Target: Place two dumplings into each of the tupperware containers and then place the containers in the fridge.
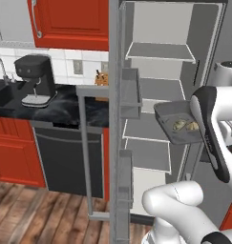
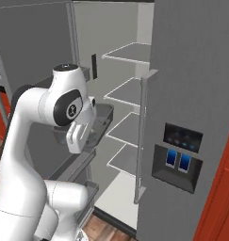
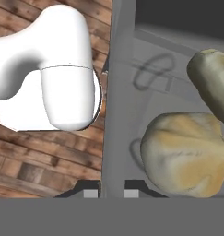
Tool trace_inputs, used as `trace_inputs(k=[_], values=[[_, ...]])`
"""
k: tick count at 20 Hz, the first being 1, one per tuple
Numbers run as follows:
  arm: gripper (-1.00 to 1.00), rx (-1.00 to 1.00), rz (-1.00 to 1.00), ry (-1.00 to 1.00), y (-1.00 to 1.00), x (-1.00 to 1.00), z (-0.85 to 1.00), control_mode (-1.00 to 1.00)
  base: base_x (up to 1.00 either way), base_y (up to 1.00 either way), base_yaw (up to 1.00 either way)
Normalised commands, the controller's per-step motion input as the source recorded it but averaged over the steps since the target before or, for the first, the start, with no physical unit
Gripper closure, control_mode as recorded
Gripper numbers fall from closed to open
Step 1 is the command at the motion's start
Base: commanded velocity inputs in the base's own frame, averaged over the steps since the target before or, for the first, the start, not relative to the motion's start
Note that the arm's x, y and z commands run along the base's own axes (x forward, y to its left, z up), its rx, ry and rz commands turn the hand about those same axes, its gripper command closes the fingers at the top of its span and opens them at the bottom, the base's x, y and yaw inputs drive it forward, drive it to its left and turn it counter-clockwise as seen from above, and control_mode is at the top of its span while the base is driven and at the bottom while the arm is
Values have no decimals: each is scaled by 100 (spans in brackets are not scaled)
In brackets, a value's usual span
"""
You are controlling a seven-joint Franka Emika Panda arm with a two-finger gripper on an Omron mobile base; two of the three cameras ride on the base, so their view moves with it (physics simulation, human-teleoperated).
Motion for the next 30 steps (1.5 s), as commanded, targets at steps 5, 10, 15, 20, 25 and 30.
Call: trace_inputs(k=[5,10,15,20,25,30], values=[[100,0,0,0,0,0,0,100,-24,-26,7],[100,0,0,0,0,0,0,100,13,-33,5],[100,0,0,0,0,0,0,100,62,-34,6],[100,0,0,0,0,0,0,100,52,-37,8],[100,0,0,0,0,0,0,100,-18,-44,17],[100,0,0,0,0,0,0,100,2,-32,8]])
